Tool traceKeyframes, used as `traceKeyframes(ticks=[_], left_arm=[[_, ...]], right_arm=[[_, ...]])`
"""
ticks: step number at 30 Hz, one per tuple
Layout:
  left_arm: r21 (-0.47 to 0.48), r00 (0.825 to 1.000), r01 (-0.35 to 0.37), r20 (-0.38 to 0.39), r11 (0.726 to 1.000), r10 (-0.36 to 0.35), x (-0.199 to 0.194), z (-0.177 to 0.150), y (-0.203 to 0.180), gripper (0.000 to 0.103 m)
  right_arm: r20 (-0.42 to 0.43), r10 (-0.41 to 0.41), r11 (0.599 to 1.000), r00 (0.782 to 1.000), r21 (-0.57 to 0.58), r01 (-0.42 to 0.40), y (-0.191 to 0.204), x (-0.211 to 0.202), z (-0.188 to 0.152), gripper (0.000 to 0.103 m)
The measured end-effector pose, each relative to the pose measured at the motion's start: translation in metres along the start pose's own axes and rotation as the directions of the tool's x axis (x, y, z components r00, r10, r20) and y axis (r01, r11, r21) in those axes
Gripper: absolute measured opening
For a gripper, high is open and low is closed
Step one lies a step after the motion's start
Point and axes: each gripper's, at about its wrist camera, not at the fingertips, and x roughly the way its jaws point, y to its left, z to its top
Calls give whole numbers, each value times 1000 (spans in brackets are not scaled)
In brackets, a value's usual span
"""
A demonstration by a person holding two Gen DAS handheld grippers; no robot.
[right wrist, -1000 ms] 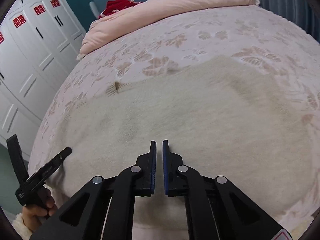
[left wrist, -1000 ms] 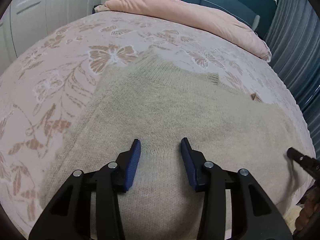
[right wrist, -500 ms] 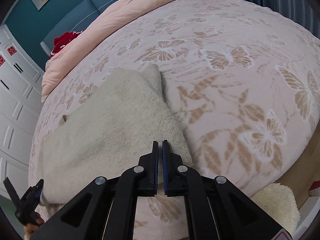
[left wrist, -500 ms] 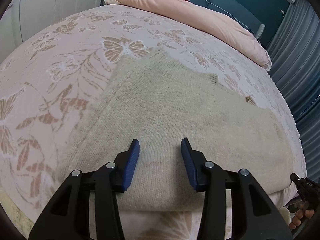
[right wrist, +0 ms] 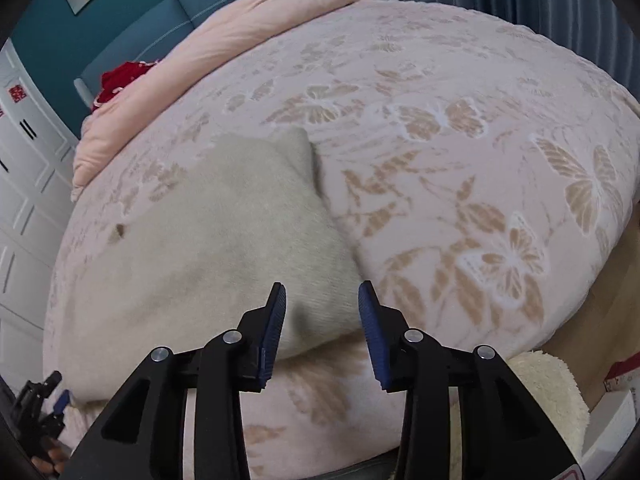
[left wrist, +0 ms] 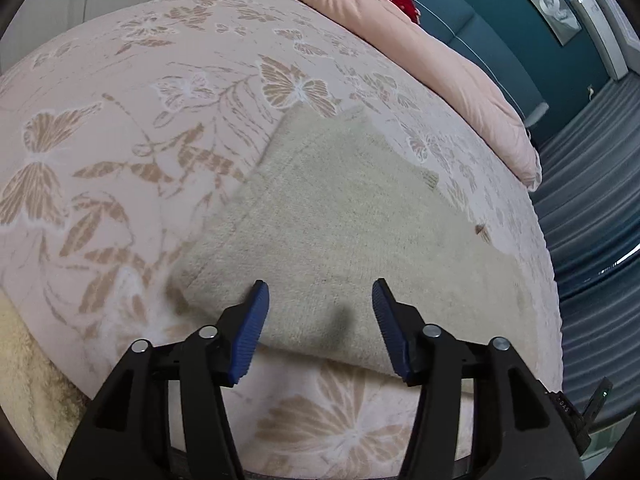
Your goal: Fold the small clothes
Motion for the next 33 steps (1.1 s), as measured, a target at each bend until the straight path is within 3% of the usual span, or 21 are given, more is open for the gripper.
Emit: traceKeyframes(ticks=[3, 5, 7, 10, 12, 13, 14, 15, 17, 19, 23, 25, 27, 28, 29, 31, 33], left_arm=[[-52, 1000, 9, -12, 999, -9, -4, -2, 12, 55], [-66, 1000, 10, -18, 998, -11, -6, -5, 14, 55], [-67, 1000, 15, -22, 998, -17, -8, -7, 12, 57], [-51, 999, 17, -29, 999, -19, -10, -9, 7, 61], [-60, 999, 36, -30, 998, -38, -12, -9, 9, 62], [-72, 999, 37, -33, 997, -40, -12, -10, 12, 64], [-92, 999, 38, -35, 995, -41, -12, -10, 15, 66], [-118, 998, 43, -38, 992, -48, -11, -10, 20, 67], [-182, 997, 58, -43, 982, -67, -6, -10, 31, 72], [-240, 995, 73, -52, 968, -88, 5, -9, 39, 73], [-327, 995, 77, -38, 942, -94, 23, -3, 44, 79], [-326, 996, 79, -24, 942, -92, 26, 2, 38, 82], [-318, 995, 81, -22, 945, -92, 30, 7, 32, 81], [-314, 995, 84, -24, 946, -97, 32, 10, 29, 74], [-310, 992, 110, -26, 944, -124, 34, 12, 26, 54], [-278, 987, 138, -46, 950, -157, 36, 18, 16, 24], [-190, 987, 152, -18, 970, -158, 24, 25, -6, 19]], right_arm=[[-19, 160, 980, 987, -117, -161, 59, -13, 8, 28], [-85, 277, 933, 957, -214, -289, 114, -10, 7, 17], [-139, 345, 885, 928, -283, -371, 167, -1, 0, 17], [-221, 345, 840, 912, -360, -405, 230, 35, -22, 17], [-337, 267, 831, 903, -395, -393, 254, 76, -54, 17], [-415, 219, 827, 883, -401, -394, 259, 96, -76, 17], [-425, 198, 827, 883, -411, -384, 257, 104, -94, 17], [-375, 212, 812, 902, -445, -376, 255, 96, -104, 17], [-373, 192, 789, 907, -491, -369, 256, 86, -108, 16], [-384, 222, 811, 896, -437, -389, 251, 77, -95, 14], [-266, 264, 873, 927, -342, -347, 226, 61, -51, 15], [-257, 206, 902, 944, -325, -285, 215, 73, -37, 15], [-304, 139, 915, 942, -324, -239, 203, 100, -39, 10], [-314, 165, 916, 935, -303, -263, 196, 108, -42, 9], [-299, 197, 917, 934, -282, -284, 191, 108, -43, 9], [-294, 208, 918, 933, -272, -290, 189, 106, -42, 9], [-295, 210, 915, 932, -277, -294, 190, 105, -42, 10]])
